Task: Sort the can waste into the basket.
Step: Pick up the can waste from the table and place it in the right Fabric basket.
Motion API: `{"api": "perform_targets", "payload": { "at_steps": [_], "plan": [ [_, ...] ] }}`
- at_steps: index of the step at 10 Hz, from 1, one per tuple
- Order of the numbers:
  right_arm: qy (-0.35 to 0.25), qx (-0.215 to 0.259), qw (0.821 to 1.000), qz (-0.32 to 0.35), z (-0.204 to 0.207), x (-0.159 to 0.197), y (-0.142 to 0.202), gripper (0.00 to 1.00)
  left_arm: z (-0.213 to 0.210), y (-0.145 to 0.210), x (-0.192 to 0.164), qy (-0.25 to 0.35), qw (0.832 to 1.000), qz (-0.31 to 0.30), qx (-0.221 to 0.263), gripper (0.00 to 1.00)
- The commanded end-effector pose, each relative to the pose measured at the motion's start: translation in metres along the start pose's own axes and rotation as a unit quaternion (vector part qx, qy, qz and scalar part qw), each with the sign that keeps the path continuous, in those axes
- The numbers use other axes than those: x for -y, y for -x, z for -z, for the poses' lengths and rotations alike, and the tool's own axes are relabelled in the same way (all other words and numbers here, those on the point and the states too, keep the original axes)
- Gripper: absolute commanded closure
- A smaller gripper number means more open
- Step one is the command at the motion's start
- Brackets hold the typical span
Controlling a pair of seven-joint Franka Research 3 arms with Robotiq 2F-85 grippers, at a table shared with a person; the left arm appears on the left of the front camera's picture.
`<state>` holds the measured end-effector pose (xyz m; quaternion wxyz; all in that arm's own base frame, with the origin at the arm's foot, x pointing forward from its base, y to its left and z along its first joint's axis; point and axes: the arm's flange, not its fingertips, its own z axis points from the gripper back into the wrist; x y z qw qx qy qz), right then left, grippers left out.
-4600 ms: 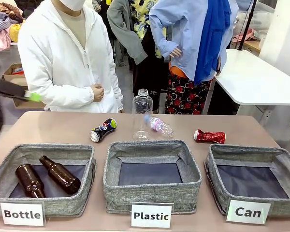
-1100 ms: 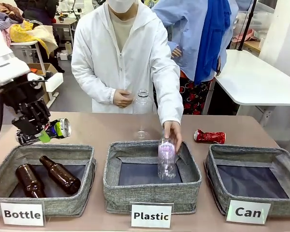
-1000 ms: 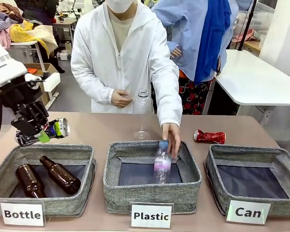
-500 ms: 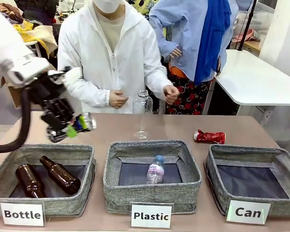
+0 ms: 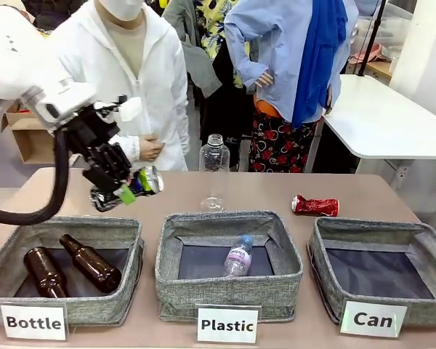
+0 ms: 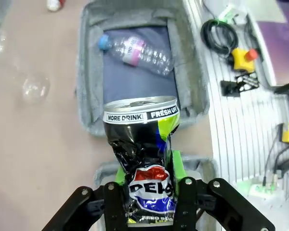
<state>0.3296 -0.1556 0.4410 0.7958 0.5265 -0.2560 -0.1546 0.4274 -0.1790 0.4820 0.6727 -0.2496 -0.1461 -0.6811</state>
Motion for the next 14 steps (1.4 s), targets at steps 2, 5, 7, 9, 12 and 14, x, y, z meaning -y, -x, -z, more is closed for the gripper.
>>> {"api": "perform_targets", "payload": {
  "at_steps": [2,5,7,9,12,14],
  "plan": [
    [-0.013,0.009,1.000,-0.012,0.002,0.001,-0.001,0.00,0.056,-0.122,0.016,-0.009,0.988,-0.098,0.122,0.60],
    [0.069,-0.044,0.995,-0.051,-0.093,-0.017,0.014,0.00,0.143,-0.251,0.004,0.004,0.997,-0.034,0.064,0.60],
    [0.137,0.003,0.986,-0.092,-0.151,0.002,0.027,0.00,0.213,-0.315,0.006,-0.002,0.997,-0.008,0.075,0.60],
    [0.117,0.075,0.988,-0.062,-0.181,0.029,0.042,0.00,0.261,-0.357,0.008,-0.028,0.998,0.043,0.044,0.60],
    [0.137,0.046,0.988,-0.060,-0.187,0.014,0.044,0.00,0.289,-0.368,0.007,-0.031,0.996,0.071,0.041,0.60],
    [0.137,0.046,0.988,-0.060,-0.187,0.014,0.044,0.00,0.293,-0.365,0.000,-0.029,0.996,0.078,0.021,0.60]
  ]
}}
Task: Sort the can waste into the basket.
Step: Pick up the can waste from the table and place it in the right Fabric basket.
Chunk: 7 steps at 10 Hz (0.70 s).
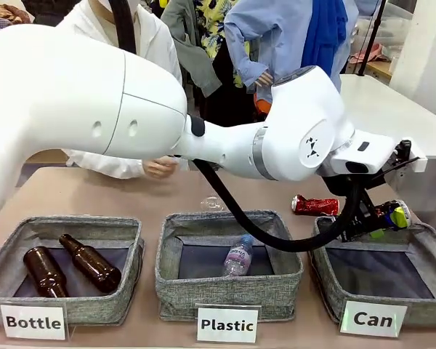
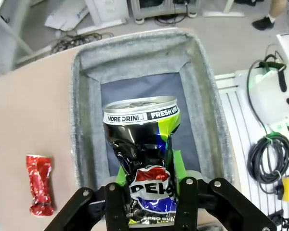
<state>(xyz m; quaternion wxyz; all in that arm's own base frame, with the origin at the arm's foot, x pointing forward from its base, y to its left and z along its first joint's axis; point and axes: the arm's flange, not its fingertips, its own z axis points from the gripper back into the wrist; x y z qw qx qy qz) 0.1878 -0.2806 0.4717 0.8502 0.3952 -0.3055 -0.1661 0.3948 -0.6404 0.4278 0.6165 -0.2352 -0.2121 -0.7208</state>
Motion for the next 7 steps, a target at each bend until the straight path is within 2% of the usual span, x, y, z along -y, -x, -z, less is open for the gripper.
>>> {"api": "perform_targets", "payload": {
  "at_steps": [1,2,7],
  "plan": [
    [0.008,-0.006,1.000,-0.002,-0.003,-0.003,-0.001,0.00,-0.005,-0.003,-0.002,0.008,1.000,-0.002,-0.008,0.19],
    [0.008,-0.006,1.000,-0.002,-0.003,-0.003,-0.001,0.00,-0.008,-0.002,0.002,0.015,1.000,0.003,-0.004,0.02],
    [0.008,-0.006,1.000,-0.002,-0.003,-0.003,-0.001,0.00,-0.022,0.009,0.018,0.009,1.000,0.021,0.006,0.00]
  ]
}}
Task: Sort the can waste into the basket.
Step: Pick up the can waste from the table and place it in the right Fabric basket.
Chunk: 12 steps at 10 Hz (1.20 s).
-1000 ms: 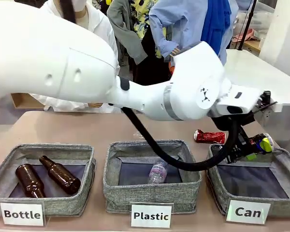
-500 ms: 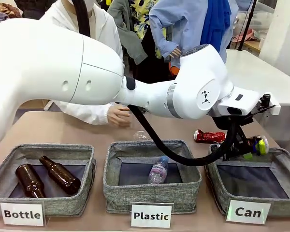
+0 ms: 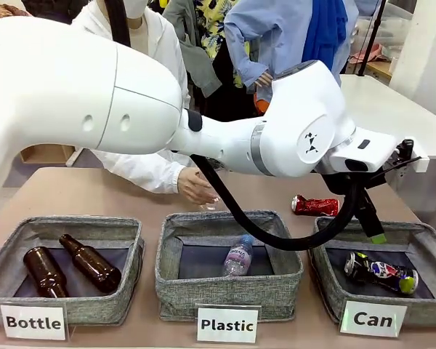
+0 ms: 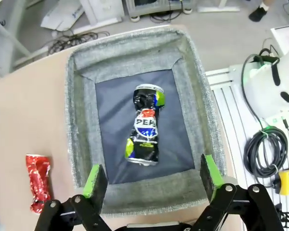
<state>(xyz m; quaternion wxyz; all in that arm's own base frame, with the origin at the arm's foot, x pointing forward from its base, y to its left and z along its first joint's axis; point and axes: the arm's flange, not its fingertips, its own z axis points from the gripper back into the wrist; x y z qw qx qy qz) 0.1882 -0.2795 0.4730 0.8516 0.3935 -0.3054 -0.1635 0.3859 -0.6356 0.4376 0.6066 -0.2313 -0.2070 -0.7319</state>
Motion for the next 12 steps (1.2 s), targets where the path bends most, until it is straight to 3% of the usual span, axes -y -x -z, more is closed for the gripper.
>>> {"api": "perform_targets", "payload": {
  "at_steps": [1,4,5,7,12],
  "plan": [
    [0.007,-0.004,1.000,0.001,-0.003,-0.001,-0.001,0.00,-0.016,0.014,0.011,0.004,1.000,0.007,0.013,0.00],
    [0.000,0.000,1.000,0.000,0.000,0.000,0.000,0.00,-0.032,0.023,0.028,0.025,1.000,0.009,0.016,0.00],
    [-0.017,-0.019,1.000,0.002,0.014,-0.014,-0.005,0.00,-0.046,0.026,0.035,0.034,0.999,-0.008,0.034,0.00],
    [-0.031,-0.063,0.997,-0.035,0.056,-0.045,-0.017,0.00,-0.078,0.045,0.036,0.036,0.998,-0.050,0.016,0.00],
    [-0.025,-0.044,0.999,-0.016,0.045,-0.037,-0.023,0.00,-0.096,0.055,0.040,0.052,0.996,-0.068,0.038,0.00]
  ]
}}
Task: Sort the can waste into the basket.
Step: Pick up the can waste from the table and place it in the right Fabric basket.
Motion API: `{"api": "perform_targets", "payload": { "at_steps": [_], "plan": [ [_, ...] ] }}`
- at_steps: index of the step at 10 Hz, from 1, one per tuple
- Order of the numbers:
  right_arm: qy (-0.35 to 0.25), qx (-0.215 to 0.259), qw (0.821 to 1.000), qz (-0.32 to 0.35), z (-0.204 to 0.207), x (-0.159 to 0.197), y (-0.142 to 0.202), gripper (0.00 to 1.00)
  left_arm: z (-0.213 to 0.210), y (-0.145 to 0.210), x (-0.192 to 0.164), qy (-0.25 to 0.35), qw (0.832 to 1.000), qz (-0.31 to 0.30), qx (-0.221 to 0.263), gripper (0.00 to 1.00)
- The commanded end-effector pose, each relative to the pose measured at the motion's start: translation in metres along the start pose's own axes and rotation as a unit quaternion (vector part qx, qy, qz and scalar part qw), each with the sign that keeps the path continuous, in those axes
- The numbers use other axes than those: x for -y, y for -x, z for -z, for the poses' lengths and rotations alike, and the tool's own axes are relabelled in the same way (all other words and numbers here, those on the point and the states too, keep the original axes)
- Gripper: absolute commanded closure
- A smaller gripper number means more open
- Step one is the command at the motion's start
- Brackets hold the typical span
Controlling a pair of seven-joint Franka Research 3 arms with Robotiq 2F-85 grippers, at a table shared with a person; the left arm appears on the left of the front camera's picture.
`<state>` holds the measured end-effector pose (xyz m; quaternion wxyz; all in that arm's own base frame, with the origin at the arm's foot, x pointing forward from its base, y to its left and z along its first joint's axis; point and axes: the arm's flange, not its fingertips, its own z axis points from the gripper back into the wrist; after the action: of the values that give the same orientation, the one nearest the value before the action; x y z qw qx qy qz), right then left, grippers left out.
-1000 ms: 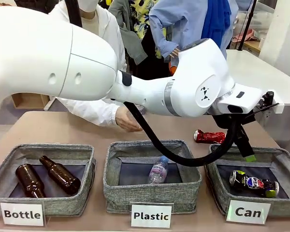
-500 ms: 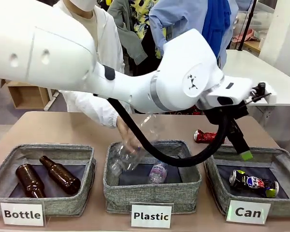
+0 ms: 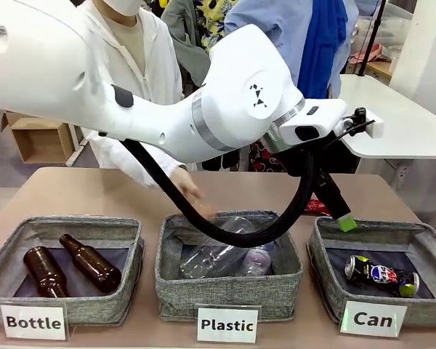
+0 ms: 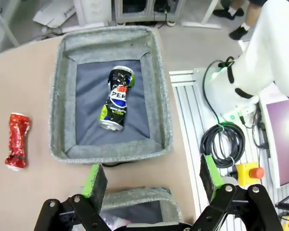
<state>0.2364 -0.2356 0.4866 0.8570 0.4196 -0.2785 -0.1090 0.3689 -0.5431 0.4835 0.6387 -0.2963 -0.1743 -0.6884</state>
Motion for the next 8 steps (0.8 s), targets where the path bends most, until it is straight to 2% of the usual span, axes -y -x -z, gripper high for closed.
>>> {"api": "perform_targets", "payload": {
  "at_steps": [1,2,3,5,6,8],
  "plan": [
    [0.011,0.006,1.000,0.015,-0.007,0.004,-0.002,0.00,-0.009,0.013,0.005,0.017,1.000,-0.014,0.013,0.00],
    [0.011,0.003,1.000,0.011,-0.009,0.003,-0.001,0.00,-0.015,0.014,0.005,0.019,0.998,-0.050,0.017,0.00],
    [0.008,-0.002,1.000,0.001,-0.004,-0.005,-0.003,0.00,-0.031,0.020,0.005,0.044,0.992,-0.114,0.010,0.00],
    [-0.005,-0.018,1.000,-0.024,0.022,-0.026,-0.011,0.00,-0.076,0.056,0.003,0.062,0.970,-0.235,0.010,0.00],
    [-0.006,-0.036,0.998,-0.043,0.045,-0.041,-0.014,0.00,-0.106,0.084,0.006,0.076,0.958,-0.273,0.042,0.00],
    [-0.031,-0.081,0.993,-0.080,0.105,-0.081,-0.018,0.00,-0.176,0.164,0.014,0.052,0.933,-0.329,0.137,0.00]
  ]
}}
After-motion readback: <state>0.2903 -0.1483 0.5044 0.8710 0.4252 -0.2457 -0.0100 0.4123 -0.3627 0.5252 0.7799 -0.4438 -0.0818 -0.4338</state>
